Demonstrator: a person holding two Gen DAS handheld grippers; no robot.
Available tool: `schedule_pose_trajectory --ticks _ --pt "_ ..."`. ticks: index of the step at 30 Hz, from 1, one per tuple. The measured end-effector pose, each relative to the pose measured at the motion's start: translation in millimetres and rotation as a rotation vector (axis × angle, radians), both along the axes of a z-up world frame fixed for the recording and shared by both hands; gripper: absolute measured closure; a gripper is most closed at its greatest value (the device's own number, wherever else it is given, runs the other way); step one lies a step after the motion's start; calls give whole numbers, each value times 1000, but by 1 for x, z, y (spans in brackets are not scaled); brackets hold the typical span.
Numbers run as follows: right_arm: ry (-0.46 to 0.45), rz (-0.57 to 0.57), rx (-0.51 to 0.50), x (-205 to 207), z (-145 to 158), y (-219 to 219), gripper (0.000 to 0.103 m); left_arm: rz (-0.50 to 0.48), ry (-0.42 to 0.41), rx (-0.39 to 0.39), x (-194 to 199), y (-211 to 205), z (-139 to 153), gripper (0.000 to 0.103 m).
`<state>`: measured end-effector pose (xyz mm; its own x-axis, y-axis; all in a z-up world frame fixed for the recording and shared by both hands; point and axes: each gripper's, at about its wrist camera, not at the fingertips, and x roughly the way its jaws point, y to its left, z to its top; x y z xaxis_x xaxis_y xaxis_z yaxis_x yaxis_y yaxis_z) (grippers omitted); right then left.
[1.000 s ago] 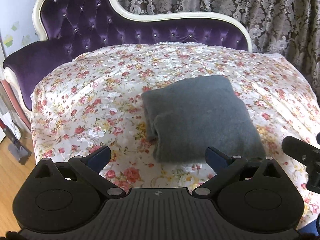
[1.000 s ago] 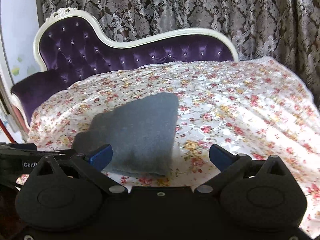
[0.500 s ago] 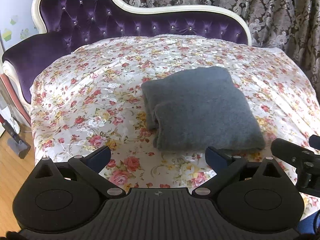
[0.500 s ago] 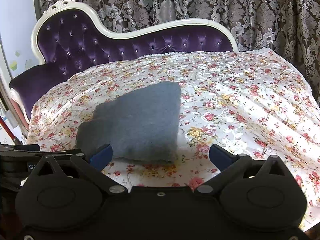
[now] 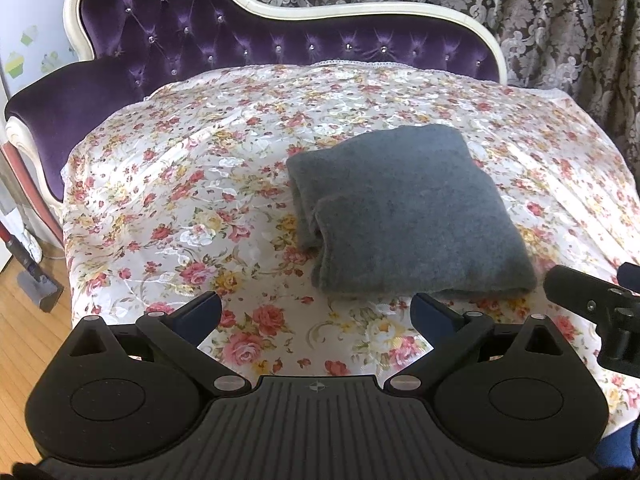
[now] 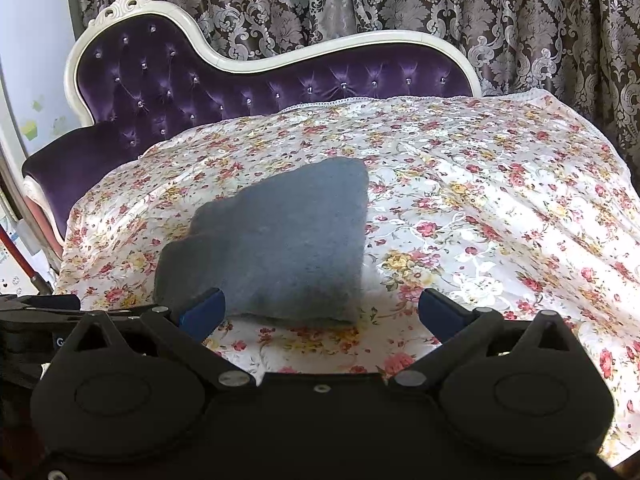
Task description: Fold small clothes
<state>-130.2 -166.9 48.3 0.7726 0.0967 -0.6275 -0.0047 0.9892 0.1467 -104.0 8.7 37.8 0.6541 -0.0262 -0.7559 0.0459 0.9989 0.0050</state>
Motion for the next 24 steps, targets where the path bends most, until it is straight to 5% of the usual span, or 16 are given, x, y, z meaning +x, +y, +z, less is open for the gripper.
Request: schedule_pose_trajectory --ticks 24 --pt "34 8 40 7 -6 -1 0 -5 30 -11 2 -2 -7 1"
